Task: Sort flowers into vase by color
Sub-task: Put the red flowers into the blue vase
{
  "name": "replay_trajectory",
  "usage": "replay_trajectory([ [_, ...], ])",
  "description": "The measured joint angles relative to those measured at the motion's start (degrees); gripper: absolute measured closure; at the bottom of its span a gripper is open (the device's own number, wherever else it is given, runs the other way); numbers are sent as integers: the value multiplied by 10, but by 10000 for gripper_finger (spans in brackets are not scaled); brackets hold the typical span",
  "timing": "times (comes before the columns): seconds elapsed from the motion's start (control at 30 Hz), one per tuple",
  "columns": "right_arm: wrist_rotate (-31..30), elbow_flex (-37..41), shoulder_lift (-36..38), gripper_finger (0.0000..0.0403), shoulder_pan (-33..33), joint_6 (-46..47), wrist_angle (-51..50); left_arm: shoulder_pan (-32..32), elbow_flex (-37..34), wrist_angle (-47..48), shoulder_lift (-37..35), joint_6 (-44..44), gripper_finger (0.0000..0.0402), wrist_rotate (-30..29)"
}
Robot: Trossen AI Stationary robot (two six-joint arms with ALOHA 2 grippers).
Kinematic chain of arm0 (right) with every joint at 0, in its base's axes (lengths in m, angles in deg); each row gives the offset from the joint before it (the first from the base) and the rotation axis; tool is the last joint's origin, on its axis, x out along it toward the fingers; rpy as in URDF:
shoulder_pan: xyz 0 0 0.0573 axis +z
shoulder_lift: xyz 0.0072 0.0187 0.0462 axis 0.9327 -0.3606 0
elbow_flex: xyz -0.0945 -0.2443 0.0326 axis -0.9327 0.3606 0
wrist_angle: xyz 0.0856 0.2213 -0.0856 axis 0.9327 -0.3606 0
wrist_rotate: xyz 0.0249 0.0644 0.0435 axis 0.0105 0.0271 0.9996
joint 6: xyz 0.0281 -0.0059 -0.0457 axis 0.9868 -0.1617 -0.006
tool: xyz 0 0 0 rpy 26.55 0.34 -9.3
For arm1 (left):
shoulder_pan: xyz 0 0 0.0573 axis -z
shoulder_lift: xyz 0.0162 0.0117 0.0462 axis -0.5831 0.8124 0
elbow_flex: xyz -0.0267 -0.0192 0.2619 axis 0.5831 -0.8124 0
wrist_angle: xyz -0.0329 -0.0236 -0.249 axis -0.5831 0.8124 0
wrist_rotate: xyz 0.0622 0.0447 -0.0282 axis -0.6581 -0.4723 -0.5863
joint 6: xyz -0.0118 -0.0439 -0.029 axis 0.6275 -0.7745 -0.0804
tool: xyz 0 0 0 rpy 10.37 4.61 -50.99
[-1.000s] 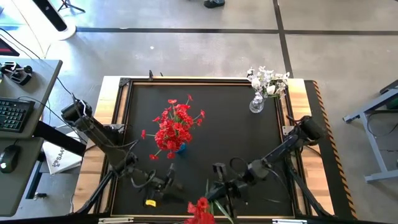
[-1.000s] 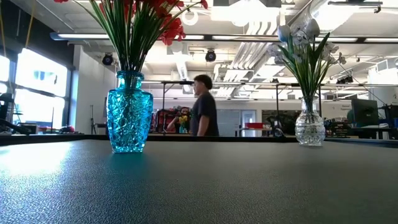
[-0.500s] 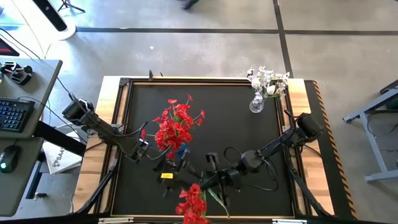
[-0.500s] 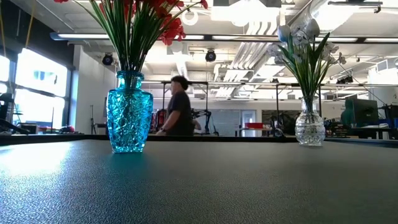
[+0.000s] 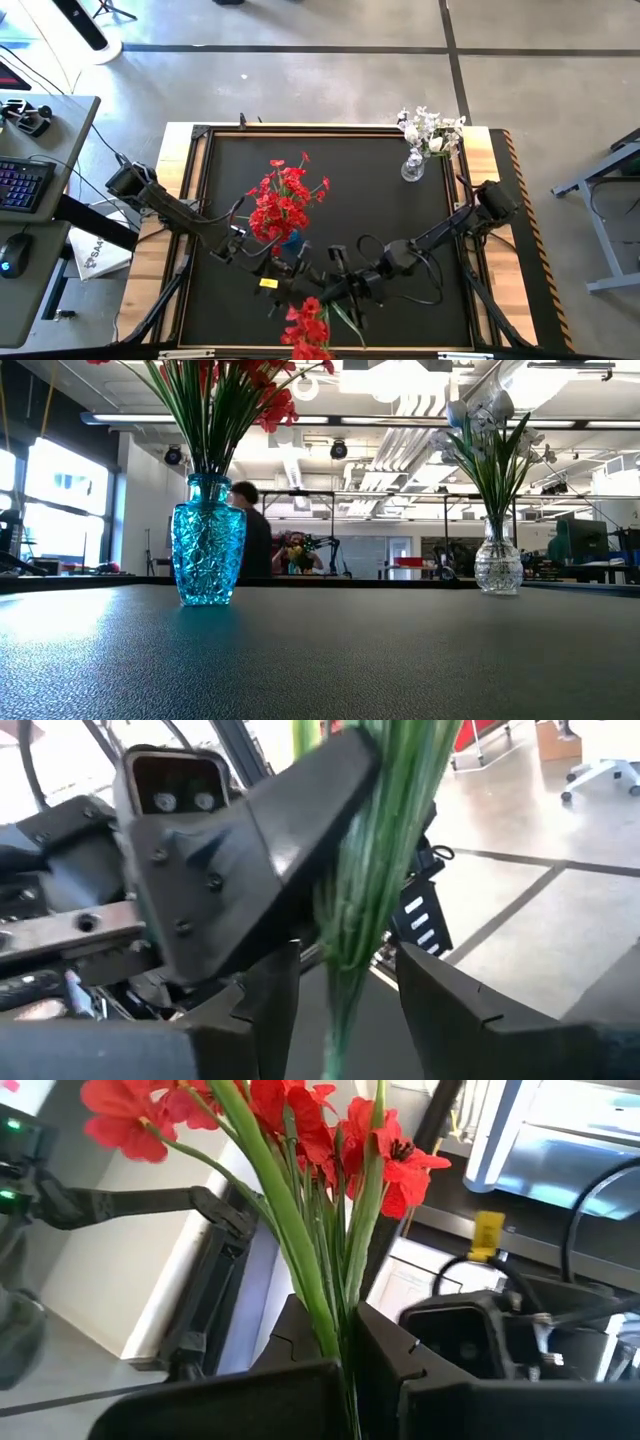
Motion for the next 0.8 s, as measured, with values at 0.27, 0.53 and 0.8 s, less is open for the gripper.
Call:
replay_trajectory([
  [0.27, 2, 0, 0, 403, 0, 0, -12, 0, 0, -19, 0, 7, 310, -2],
  [0.53, 3, 0, 1, 403, 1, 21, -44, 9, 0, -7, 0, 31, 391, 17],
  [0.8, -43, 0, 21, 353, 28, 64, -104, 94, 0, 75, -17, -4, 399, -155],
])
